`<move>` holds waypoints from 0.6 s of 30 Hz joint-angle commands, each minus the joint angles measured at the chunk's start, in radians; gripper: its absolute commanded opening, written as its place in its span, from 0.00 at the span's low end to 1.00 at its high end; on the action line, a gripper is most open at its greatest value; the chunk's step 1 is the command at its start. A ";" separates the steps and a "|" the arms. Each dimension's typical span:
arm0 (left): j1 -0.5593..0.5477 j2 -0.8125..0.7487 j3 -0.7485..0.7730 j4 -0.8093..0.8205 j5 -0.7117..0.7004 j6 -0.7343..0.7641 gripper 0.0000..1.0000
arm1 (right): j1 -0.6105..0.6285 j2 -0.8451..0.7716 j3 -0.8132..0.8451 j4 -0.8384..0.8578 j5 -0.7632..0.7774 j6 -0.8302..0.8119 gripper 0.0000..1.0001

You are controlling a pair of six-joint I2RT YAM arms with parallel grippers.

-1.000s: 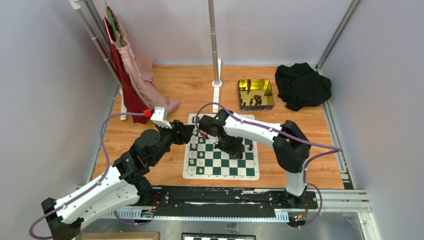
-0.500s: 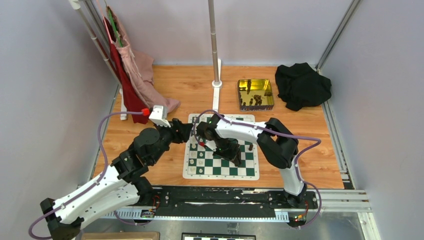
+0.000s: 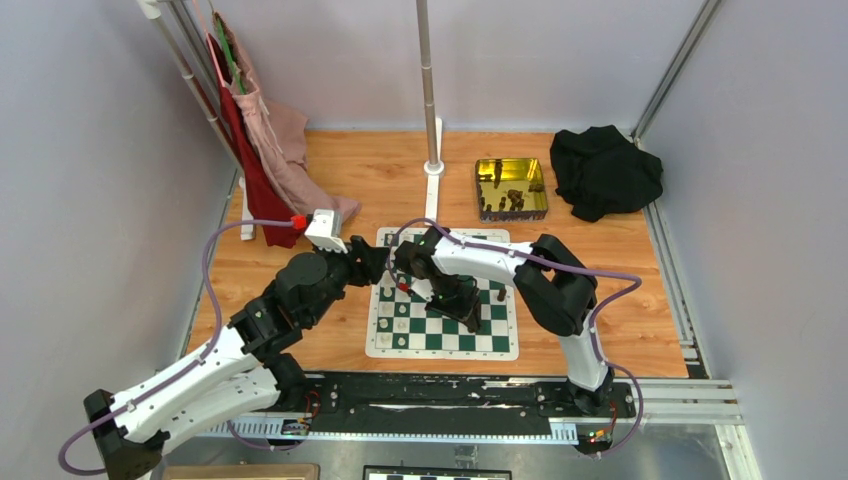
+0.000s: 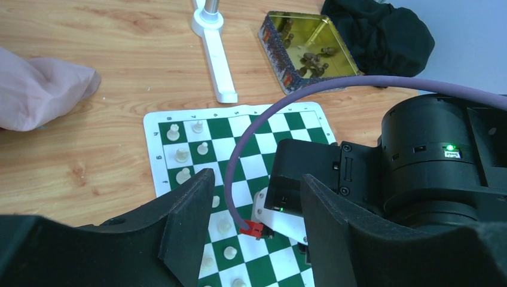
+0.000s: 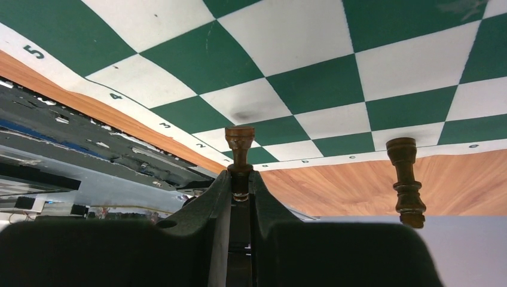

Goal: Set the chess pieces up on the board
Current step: Place the chess piece on the chessboard.

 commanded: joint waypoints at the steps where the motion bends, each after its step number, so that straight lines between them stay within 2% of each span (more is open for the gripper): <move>1: -0.009 0.012 0.025 0.035 -0.021 0.012 0.60 | -0.013 0.016 -0.007 -0.013 -0.017 -0.028 0.19; 9: -0.008 0.013 0.022 0.037 -0.020 0.012 0.60 | -0.013 0.025 0.008 -0.011 -0.026 -0.034 0.32; 18: -0.009 -0.003 0.023 0.031 -0.023 0.012 0.60 | -0.015 0.000 0.031 -0.005 -0.015 -0.026 0.36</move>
